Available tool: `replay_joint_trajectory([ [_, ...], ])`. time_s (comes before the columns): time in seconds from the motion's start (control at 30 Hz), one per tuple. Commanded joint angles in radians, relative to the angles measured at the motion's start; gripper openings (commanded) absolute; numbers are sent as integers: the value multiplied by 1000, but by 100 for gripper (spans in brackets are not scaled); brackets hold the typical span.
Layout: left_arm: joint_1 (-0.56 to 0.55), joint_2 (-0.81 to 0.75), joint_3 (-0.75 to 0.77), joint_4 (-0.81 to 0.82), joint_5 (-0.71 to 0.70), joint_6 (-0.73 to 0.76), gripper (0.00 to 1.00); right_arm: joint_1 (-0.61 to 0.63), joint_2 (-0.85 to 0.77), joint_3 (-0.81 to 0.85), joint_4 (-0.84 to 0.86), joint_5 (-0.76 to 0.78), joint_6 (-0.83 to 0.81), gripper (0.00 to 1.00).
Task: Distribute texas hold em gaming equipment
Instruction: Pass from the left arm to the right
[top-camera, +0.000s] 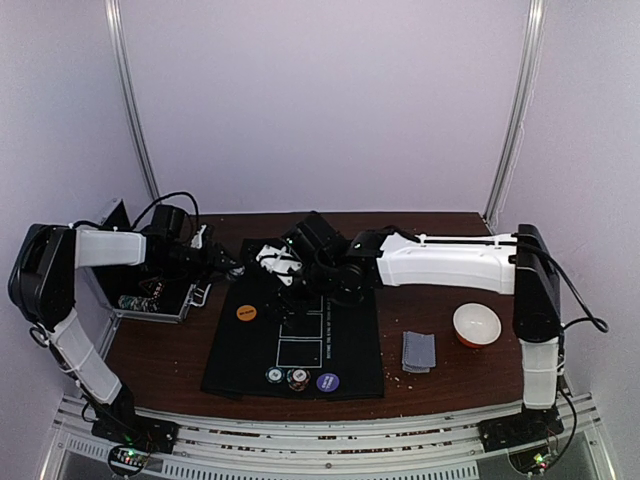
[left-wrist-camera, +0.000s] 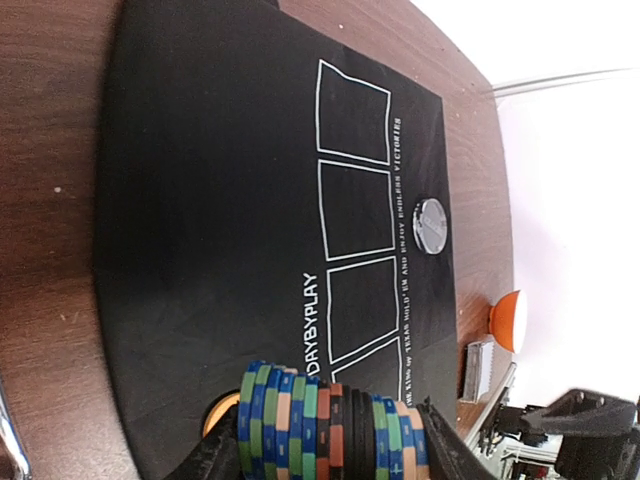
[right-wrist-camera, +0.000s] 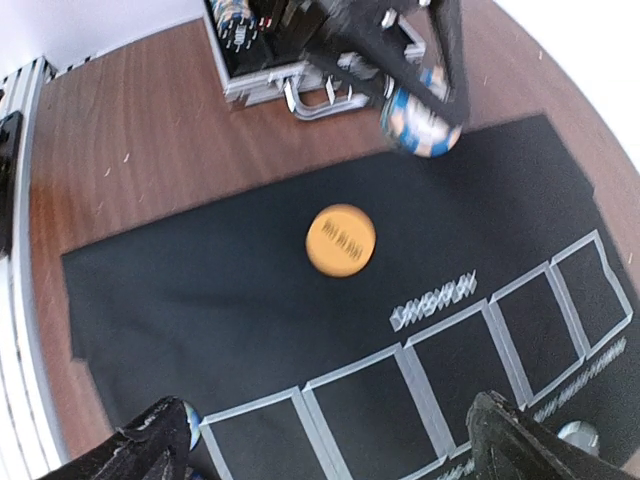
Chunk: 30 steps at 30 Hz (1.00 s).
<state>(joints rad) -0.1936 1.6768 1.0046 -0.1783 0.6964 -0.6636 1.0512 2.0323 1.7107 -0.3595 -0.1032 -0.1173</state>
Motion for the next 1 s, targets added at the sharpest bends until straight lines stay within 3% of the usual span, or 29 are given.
replay_joint_trajectory([
  [0.0, -4, -1, -15, 115, 83, -32, 0, -69, 116, 132, 129, -43, -155, 98],
  [0.17, -4, -5, -37, 130, 115, -41, 0, -83, 270, 312, 118, -108, -288, 97],
  [0.37, -4, -16, -59, 155, 160, -57, 0, -89, 334, 369, 214, -194, -308, 96],
  [0.57, -7, -42, -92, 162, 188, -65, 0, -91, 446, 507, 187, -194, -288, 86],
  [0.9, -7, -66, -107, 178, 231, -88, 0, -89, 483, 523, 213, -231, -274, 81],
  [0.97, -7, -67, -110, 179, 236, -89, 0, -86, 489, 523, 213, -236, -274, 75],
])
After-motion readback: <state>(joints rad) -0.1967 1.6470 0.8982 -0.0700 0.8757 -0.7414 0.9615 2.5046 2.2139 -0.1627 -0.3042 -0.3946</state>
